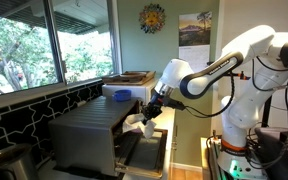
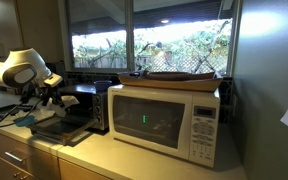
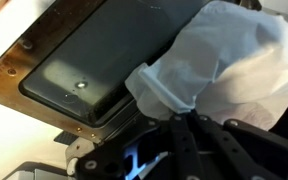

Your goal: Cover the paper towel on the purple bowl and then put it in the oven

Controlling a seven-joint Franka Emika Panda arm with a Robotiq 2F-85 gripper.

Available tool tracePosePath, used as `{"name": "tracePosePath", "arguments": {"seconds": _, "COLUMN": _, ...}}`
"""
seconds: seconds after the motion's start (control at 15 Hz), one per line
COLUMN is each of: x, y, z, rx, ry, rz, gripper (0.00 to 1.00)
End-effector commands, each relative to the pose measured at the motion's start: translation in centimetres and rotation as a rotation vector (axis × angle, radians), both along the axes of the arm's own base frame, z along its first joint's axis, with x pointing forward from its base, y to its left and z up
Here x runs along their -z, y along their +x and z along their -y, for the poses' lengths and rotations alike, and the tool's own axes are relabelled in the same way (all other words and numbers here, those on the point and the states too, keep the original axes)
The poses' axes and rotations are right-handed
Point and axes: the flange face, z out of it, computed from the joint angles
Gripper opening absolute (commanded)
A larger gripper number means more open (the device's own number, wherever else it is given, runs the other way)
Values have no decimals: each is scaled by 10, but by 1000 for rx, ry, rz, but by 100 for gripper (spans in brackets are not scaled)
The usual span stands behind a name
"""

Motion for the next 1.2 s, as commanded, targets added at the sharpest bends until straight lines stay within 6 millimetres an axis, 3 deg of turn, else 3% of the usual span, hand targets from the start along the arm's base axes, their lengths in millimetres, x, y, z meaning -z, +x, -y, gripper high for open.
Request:
{"name": "tracePosePath", "arguments": {"seconds": 0.0, "x": 7, "y": 9, "z": -2, "rx": 68, "ry": 13, "rz": 16, "gripper": 1}}
{"name": "tracePosePath", "arguments": {"seconds": 1.13, "x": 26, "y": 39, "z": -34, "rx": 287, "ry": 151, "rz": 106, "gripper": 1}}
